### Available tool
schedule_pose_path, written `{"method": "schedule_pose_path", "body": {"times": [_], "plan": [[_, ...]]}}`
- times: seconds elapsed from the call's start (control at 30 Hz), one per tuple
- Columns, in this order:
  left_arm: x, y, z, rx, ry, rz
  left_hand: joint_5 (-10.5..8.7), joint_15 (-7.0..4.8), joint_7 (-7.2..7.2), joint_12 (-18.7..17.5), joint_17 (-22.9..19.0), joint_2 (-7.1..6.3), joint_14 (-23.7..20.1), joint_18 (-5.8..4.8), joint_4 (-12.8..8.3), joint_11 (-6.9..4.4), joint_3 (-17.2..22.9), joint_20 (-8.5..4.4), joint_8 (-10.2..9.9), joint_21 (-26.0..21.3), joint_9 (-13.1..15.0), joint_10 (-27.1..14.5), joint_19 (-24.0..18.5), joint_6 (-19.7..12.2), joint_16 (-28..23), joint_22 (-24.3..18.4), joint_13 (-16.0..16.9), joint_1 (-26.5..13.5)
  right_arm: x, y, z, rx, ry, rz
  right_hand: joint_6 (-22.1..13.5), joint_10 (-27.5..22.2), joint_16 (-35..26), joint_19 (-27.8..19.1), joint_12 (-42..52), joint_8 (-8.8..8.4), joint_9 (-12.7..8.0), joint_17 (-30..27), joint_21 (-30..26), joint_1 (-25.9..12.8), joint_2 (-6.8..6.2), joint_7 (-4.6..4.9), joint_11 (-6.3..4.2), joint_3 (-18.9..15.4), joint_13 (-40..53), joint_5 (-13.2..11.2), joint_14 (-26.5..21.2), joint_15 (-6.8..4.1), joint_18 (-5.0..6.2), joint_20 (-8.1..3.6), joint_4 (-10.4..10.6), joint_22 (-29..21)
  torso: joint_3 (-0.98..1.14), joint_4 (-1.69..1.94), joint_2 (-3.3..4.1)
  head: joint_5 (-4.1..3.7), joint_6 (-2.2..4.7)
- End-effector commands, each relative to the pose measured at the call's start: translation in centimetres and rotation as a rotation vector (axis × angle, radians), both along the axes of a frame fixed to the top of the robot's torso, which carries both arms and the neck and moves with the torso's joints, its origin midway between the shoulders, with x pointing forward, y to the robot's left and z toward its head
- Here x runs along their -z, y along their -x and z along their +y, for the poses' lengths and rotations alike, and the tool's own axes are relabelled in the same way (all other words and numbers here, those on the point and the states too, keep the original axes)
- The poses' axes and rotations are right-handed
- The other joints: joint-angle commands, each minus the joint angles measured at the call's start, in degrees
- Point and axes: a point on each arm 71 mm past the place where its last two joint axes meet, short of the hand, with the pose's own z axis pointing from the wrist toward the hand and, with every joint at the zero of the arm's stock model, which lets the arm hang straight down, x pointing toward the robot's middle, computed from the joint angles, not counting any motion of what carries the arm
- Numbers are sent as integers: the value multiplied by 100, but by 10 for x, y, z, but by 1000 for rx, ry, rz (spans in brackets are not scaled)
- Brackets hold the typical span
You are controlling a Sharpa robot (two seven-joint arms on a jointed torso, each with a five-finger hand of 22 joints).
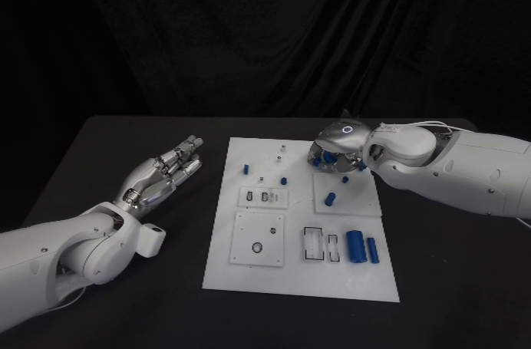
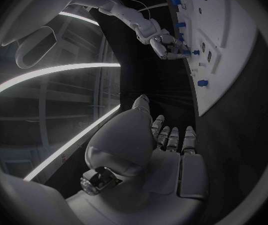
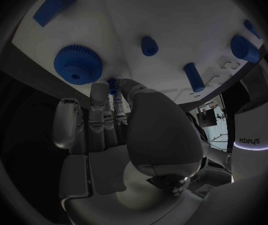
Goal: Assemble the parts on the task board
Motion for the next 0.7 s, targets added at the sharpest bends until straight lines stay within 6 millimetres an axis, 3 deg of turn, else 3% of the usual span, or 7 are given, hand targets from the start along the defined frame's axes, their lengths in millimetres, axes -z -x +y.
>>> {"method": "schedule_pose_path", "body": {"times": [0.03,0.43,0.7], "plan": [[-9,3,-1,36,58,-109,23,21,17,-16,-5,-7,-2,43,-28,1,15,25,-20,-35,-8,-27,-3,-36,-21,-7,-8,66,-5,1,4,-39,-36,-54,5,120,-136,-40,18,11,28,-225,-44,44,-4,-9,-32,22,30,13,-80,-48,-66,-26,-9,-33,-4,3,3,26,16],[-10,4,2,28,53,-104,22,28,23,-16,-5,-4,-2,55,-30,5,15,46,-18,-33,-5,-26,-1,-21,-21,-5,-8,70,-32,-4,30,-86,-60,-124,-113,153,-305,-99,-26,-67,66,-430,-116,1,-33,9,-72,23,15,16,-157,-63,-51,-41,36,-87,-8,-18,2,54,20],[-9,2,-2,36,54,-101,22,36,25,-16,-5,-3,-2,66,-31,6,14,65,-15,-33,-4,-28,-1,-13,-21,-5,-8,73,-40,-17,51,-94,-52,-152,-142,162,-291,-82,-38,-88,77,-405,-108,-12,-43,17,-97,21,13,15,-139,-71,-57,-47,49,-65,-19,-6,12,8,31]]}}
